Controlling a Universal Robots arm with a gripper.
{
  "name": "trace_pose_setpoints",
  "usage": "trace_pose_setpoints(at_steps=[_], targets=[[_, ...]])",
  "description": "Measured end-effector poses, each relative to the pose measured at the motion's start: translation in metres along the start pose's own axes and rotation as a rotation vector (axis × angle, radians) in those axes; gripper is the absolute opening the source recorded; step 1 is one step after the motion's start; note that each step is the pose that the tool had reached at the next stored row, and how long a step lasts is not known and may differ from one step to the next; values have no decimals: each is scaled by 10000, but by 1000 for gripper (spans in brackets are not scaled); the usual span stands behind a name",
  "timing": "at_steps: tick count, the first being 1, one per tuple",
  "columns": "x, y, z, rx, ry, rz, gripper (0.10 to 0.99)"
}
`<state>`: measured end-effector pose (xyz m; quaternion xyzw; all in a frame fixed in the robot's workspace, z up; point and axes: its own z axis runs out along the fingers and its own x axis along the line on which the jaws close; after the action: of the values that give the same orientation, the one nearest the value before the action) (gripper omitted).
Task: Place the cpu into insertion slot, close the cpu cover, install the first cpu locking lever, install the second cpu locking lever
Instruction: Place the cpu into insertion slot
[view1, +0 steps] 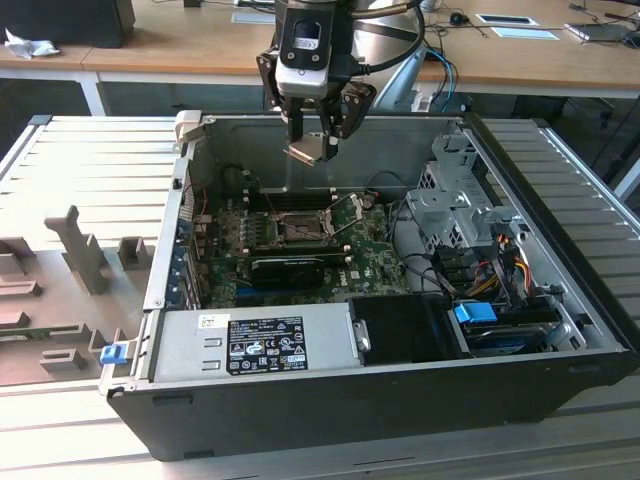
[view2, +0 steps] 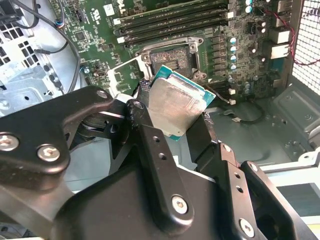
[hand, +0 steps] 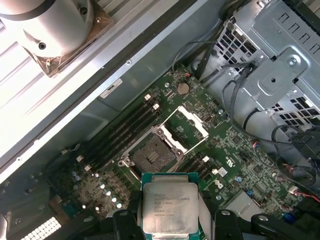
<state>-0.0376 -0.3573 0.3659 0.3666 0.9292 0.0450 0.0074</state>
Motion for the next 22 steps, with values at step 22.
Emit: trace_pose_setpoints(at_steps=[22], targets=[[0,0,3,-18,-85,957,537]])
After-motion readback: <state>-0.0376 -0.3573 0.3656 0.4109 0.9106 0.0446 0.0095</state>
